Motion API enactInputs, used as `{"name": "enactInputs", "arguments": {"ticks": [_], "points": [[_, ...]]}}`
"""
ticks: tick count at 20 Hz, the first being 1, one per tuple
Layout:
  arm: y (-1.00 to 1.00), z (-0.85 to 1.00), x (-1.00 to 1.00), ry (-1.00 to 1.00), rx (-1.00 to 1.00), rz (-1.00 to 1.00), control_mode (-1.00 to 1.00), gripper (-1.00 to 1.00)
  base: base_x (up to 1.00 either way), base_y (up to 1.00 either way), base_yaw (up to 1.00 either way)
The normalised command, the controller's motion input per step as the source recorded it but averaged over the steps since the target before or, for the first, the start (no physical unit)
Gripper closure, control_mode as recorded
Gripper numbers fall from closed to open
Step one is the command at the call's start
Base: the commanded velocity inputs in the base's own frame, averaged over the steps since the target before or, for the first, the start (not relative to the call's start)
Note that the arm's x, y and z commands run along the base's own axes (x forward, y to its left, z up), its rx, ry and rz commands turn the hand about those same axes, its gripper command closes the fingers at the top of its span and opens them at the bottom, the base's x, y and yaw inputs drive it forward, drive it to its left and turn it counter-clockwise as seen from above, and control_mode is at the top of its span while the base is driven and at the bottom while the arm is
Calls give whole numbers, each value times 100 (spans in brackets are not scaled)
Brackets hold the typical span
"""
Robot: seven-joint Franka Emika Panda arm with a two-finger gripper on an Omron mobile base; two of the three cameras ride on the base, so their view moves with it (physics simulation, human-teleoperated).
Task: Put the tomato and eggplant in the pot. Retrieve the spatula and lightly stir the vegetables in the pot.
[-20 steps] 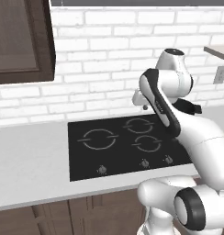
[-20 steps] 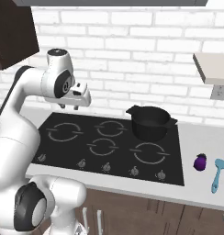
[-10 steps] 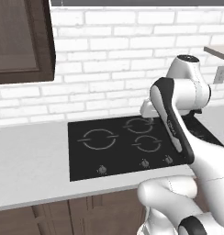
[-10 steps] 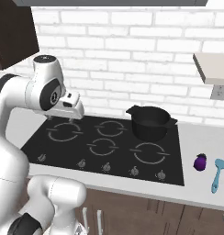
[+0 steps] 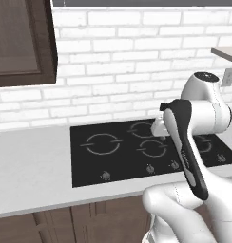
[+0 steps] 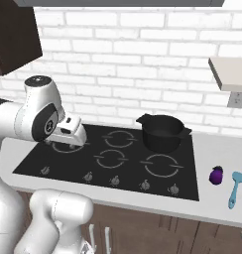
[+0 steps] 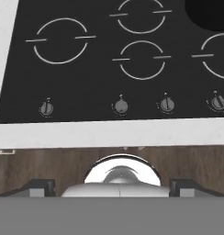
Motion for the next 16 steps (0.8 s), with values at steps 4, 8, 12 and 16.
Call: {"name": "enactInputs", "arguments": {"ticks": [4,8,12,16], "points": [[-10,-1,-13,0,0,-5,-100,-100,0,0,0],[-31,0,-16,0,0,-6,-100,-100,0,0,0],[-32,0,-6,0,0,-3,-100,-100,0,0,0],[-2,7,3,-9,-1,0,-100,-100,0,0,0]]}}
